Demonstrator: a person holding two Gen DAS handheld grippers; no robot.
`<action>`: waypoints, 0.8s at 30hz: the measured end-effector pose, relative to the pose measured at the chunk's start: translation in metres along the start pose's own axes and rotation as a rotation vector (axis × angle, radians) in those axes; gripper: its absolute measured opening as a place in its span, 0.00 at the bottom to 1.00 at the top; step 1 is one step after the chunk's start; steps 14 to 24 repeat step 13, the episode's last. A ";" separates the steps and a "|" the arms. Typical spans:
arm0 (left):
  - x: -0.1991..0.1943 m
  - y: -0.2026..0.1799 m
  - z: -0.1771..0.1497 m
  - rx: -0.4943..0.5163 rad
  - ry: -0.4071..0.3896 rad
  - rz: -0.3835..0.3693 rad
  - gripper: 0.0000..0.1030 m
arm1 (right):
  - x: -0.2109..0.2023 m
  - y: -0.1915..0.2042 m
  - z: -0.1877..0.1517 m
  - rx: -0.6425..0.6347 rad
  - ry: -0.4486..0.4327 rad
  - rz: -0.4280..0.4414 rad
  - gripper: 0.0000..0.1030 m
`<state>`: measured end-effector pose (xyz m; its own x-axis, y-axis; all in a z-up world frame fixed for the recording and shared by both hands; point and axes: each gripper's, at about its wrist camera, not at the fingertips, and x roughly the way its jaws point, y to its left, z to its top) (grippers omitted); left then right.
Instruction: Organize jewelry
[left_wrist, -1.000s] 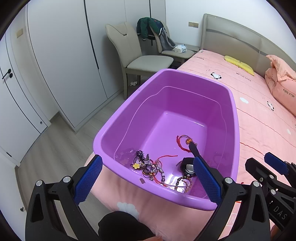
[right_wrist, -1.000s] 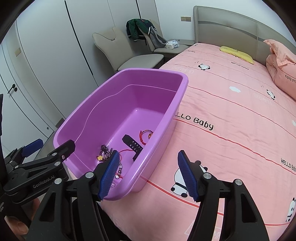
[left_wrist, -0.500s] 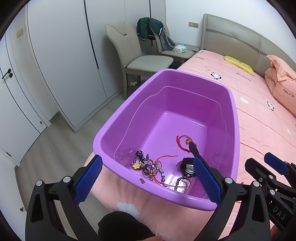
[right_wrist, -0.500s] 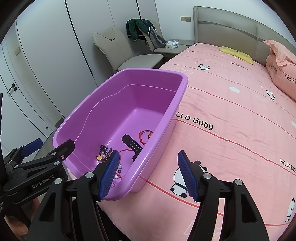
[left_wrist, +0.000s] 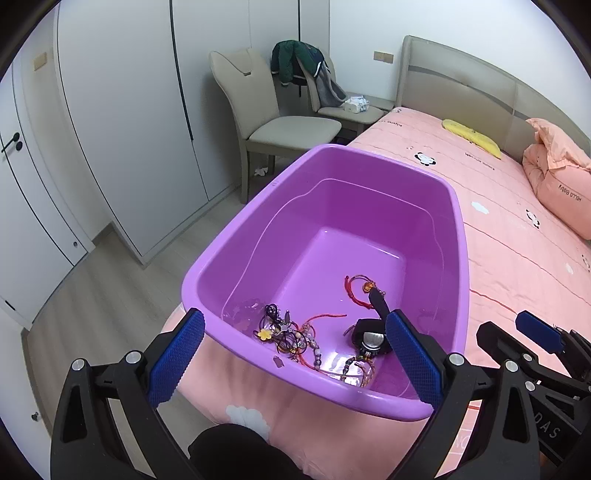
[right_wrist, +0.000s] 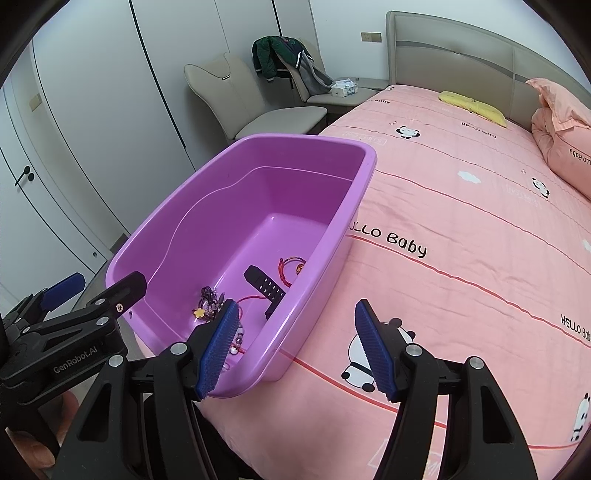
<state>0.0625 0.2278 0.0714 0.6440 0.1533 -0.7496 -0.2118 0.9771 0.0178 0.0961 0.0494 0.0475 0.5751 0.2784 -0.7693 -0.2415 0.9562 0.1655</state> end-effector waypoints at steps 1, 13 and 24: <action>0.000 0.000 0.000 0.000 0.001 -0.002 0.94 | 0.000 0.000 0.000 0.000 0.001 0.000 0.61; 0.004 -0.003 0.001 -0.002 0.028 0.024 0.94 | 0.001 0.000 -0.001 0.001 0.002 -0.001 0.61; 0.004 -0.003 0.001 -0.002 0.028 0.024 0.94 | 0.001 0.000 -0.001 0.001 0.002 -0.001 0.61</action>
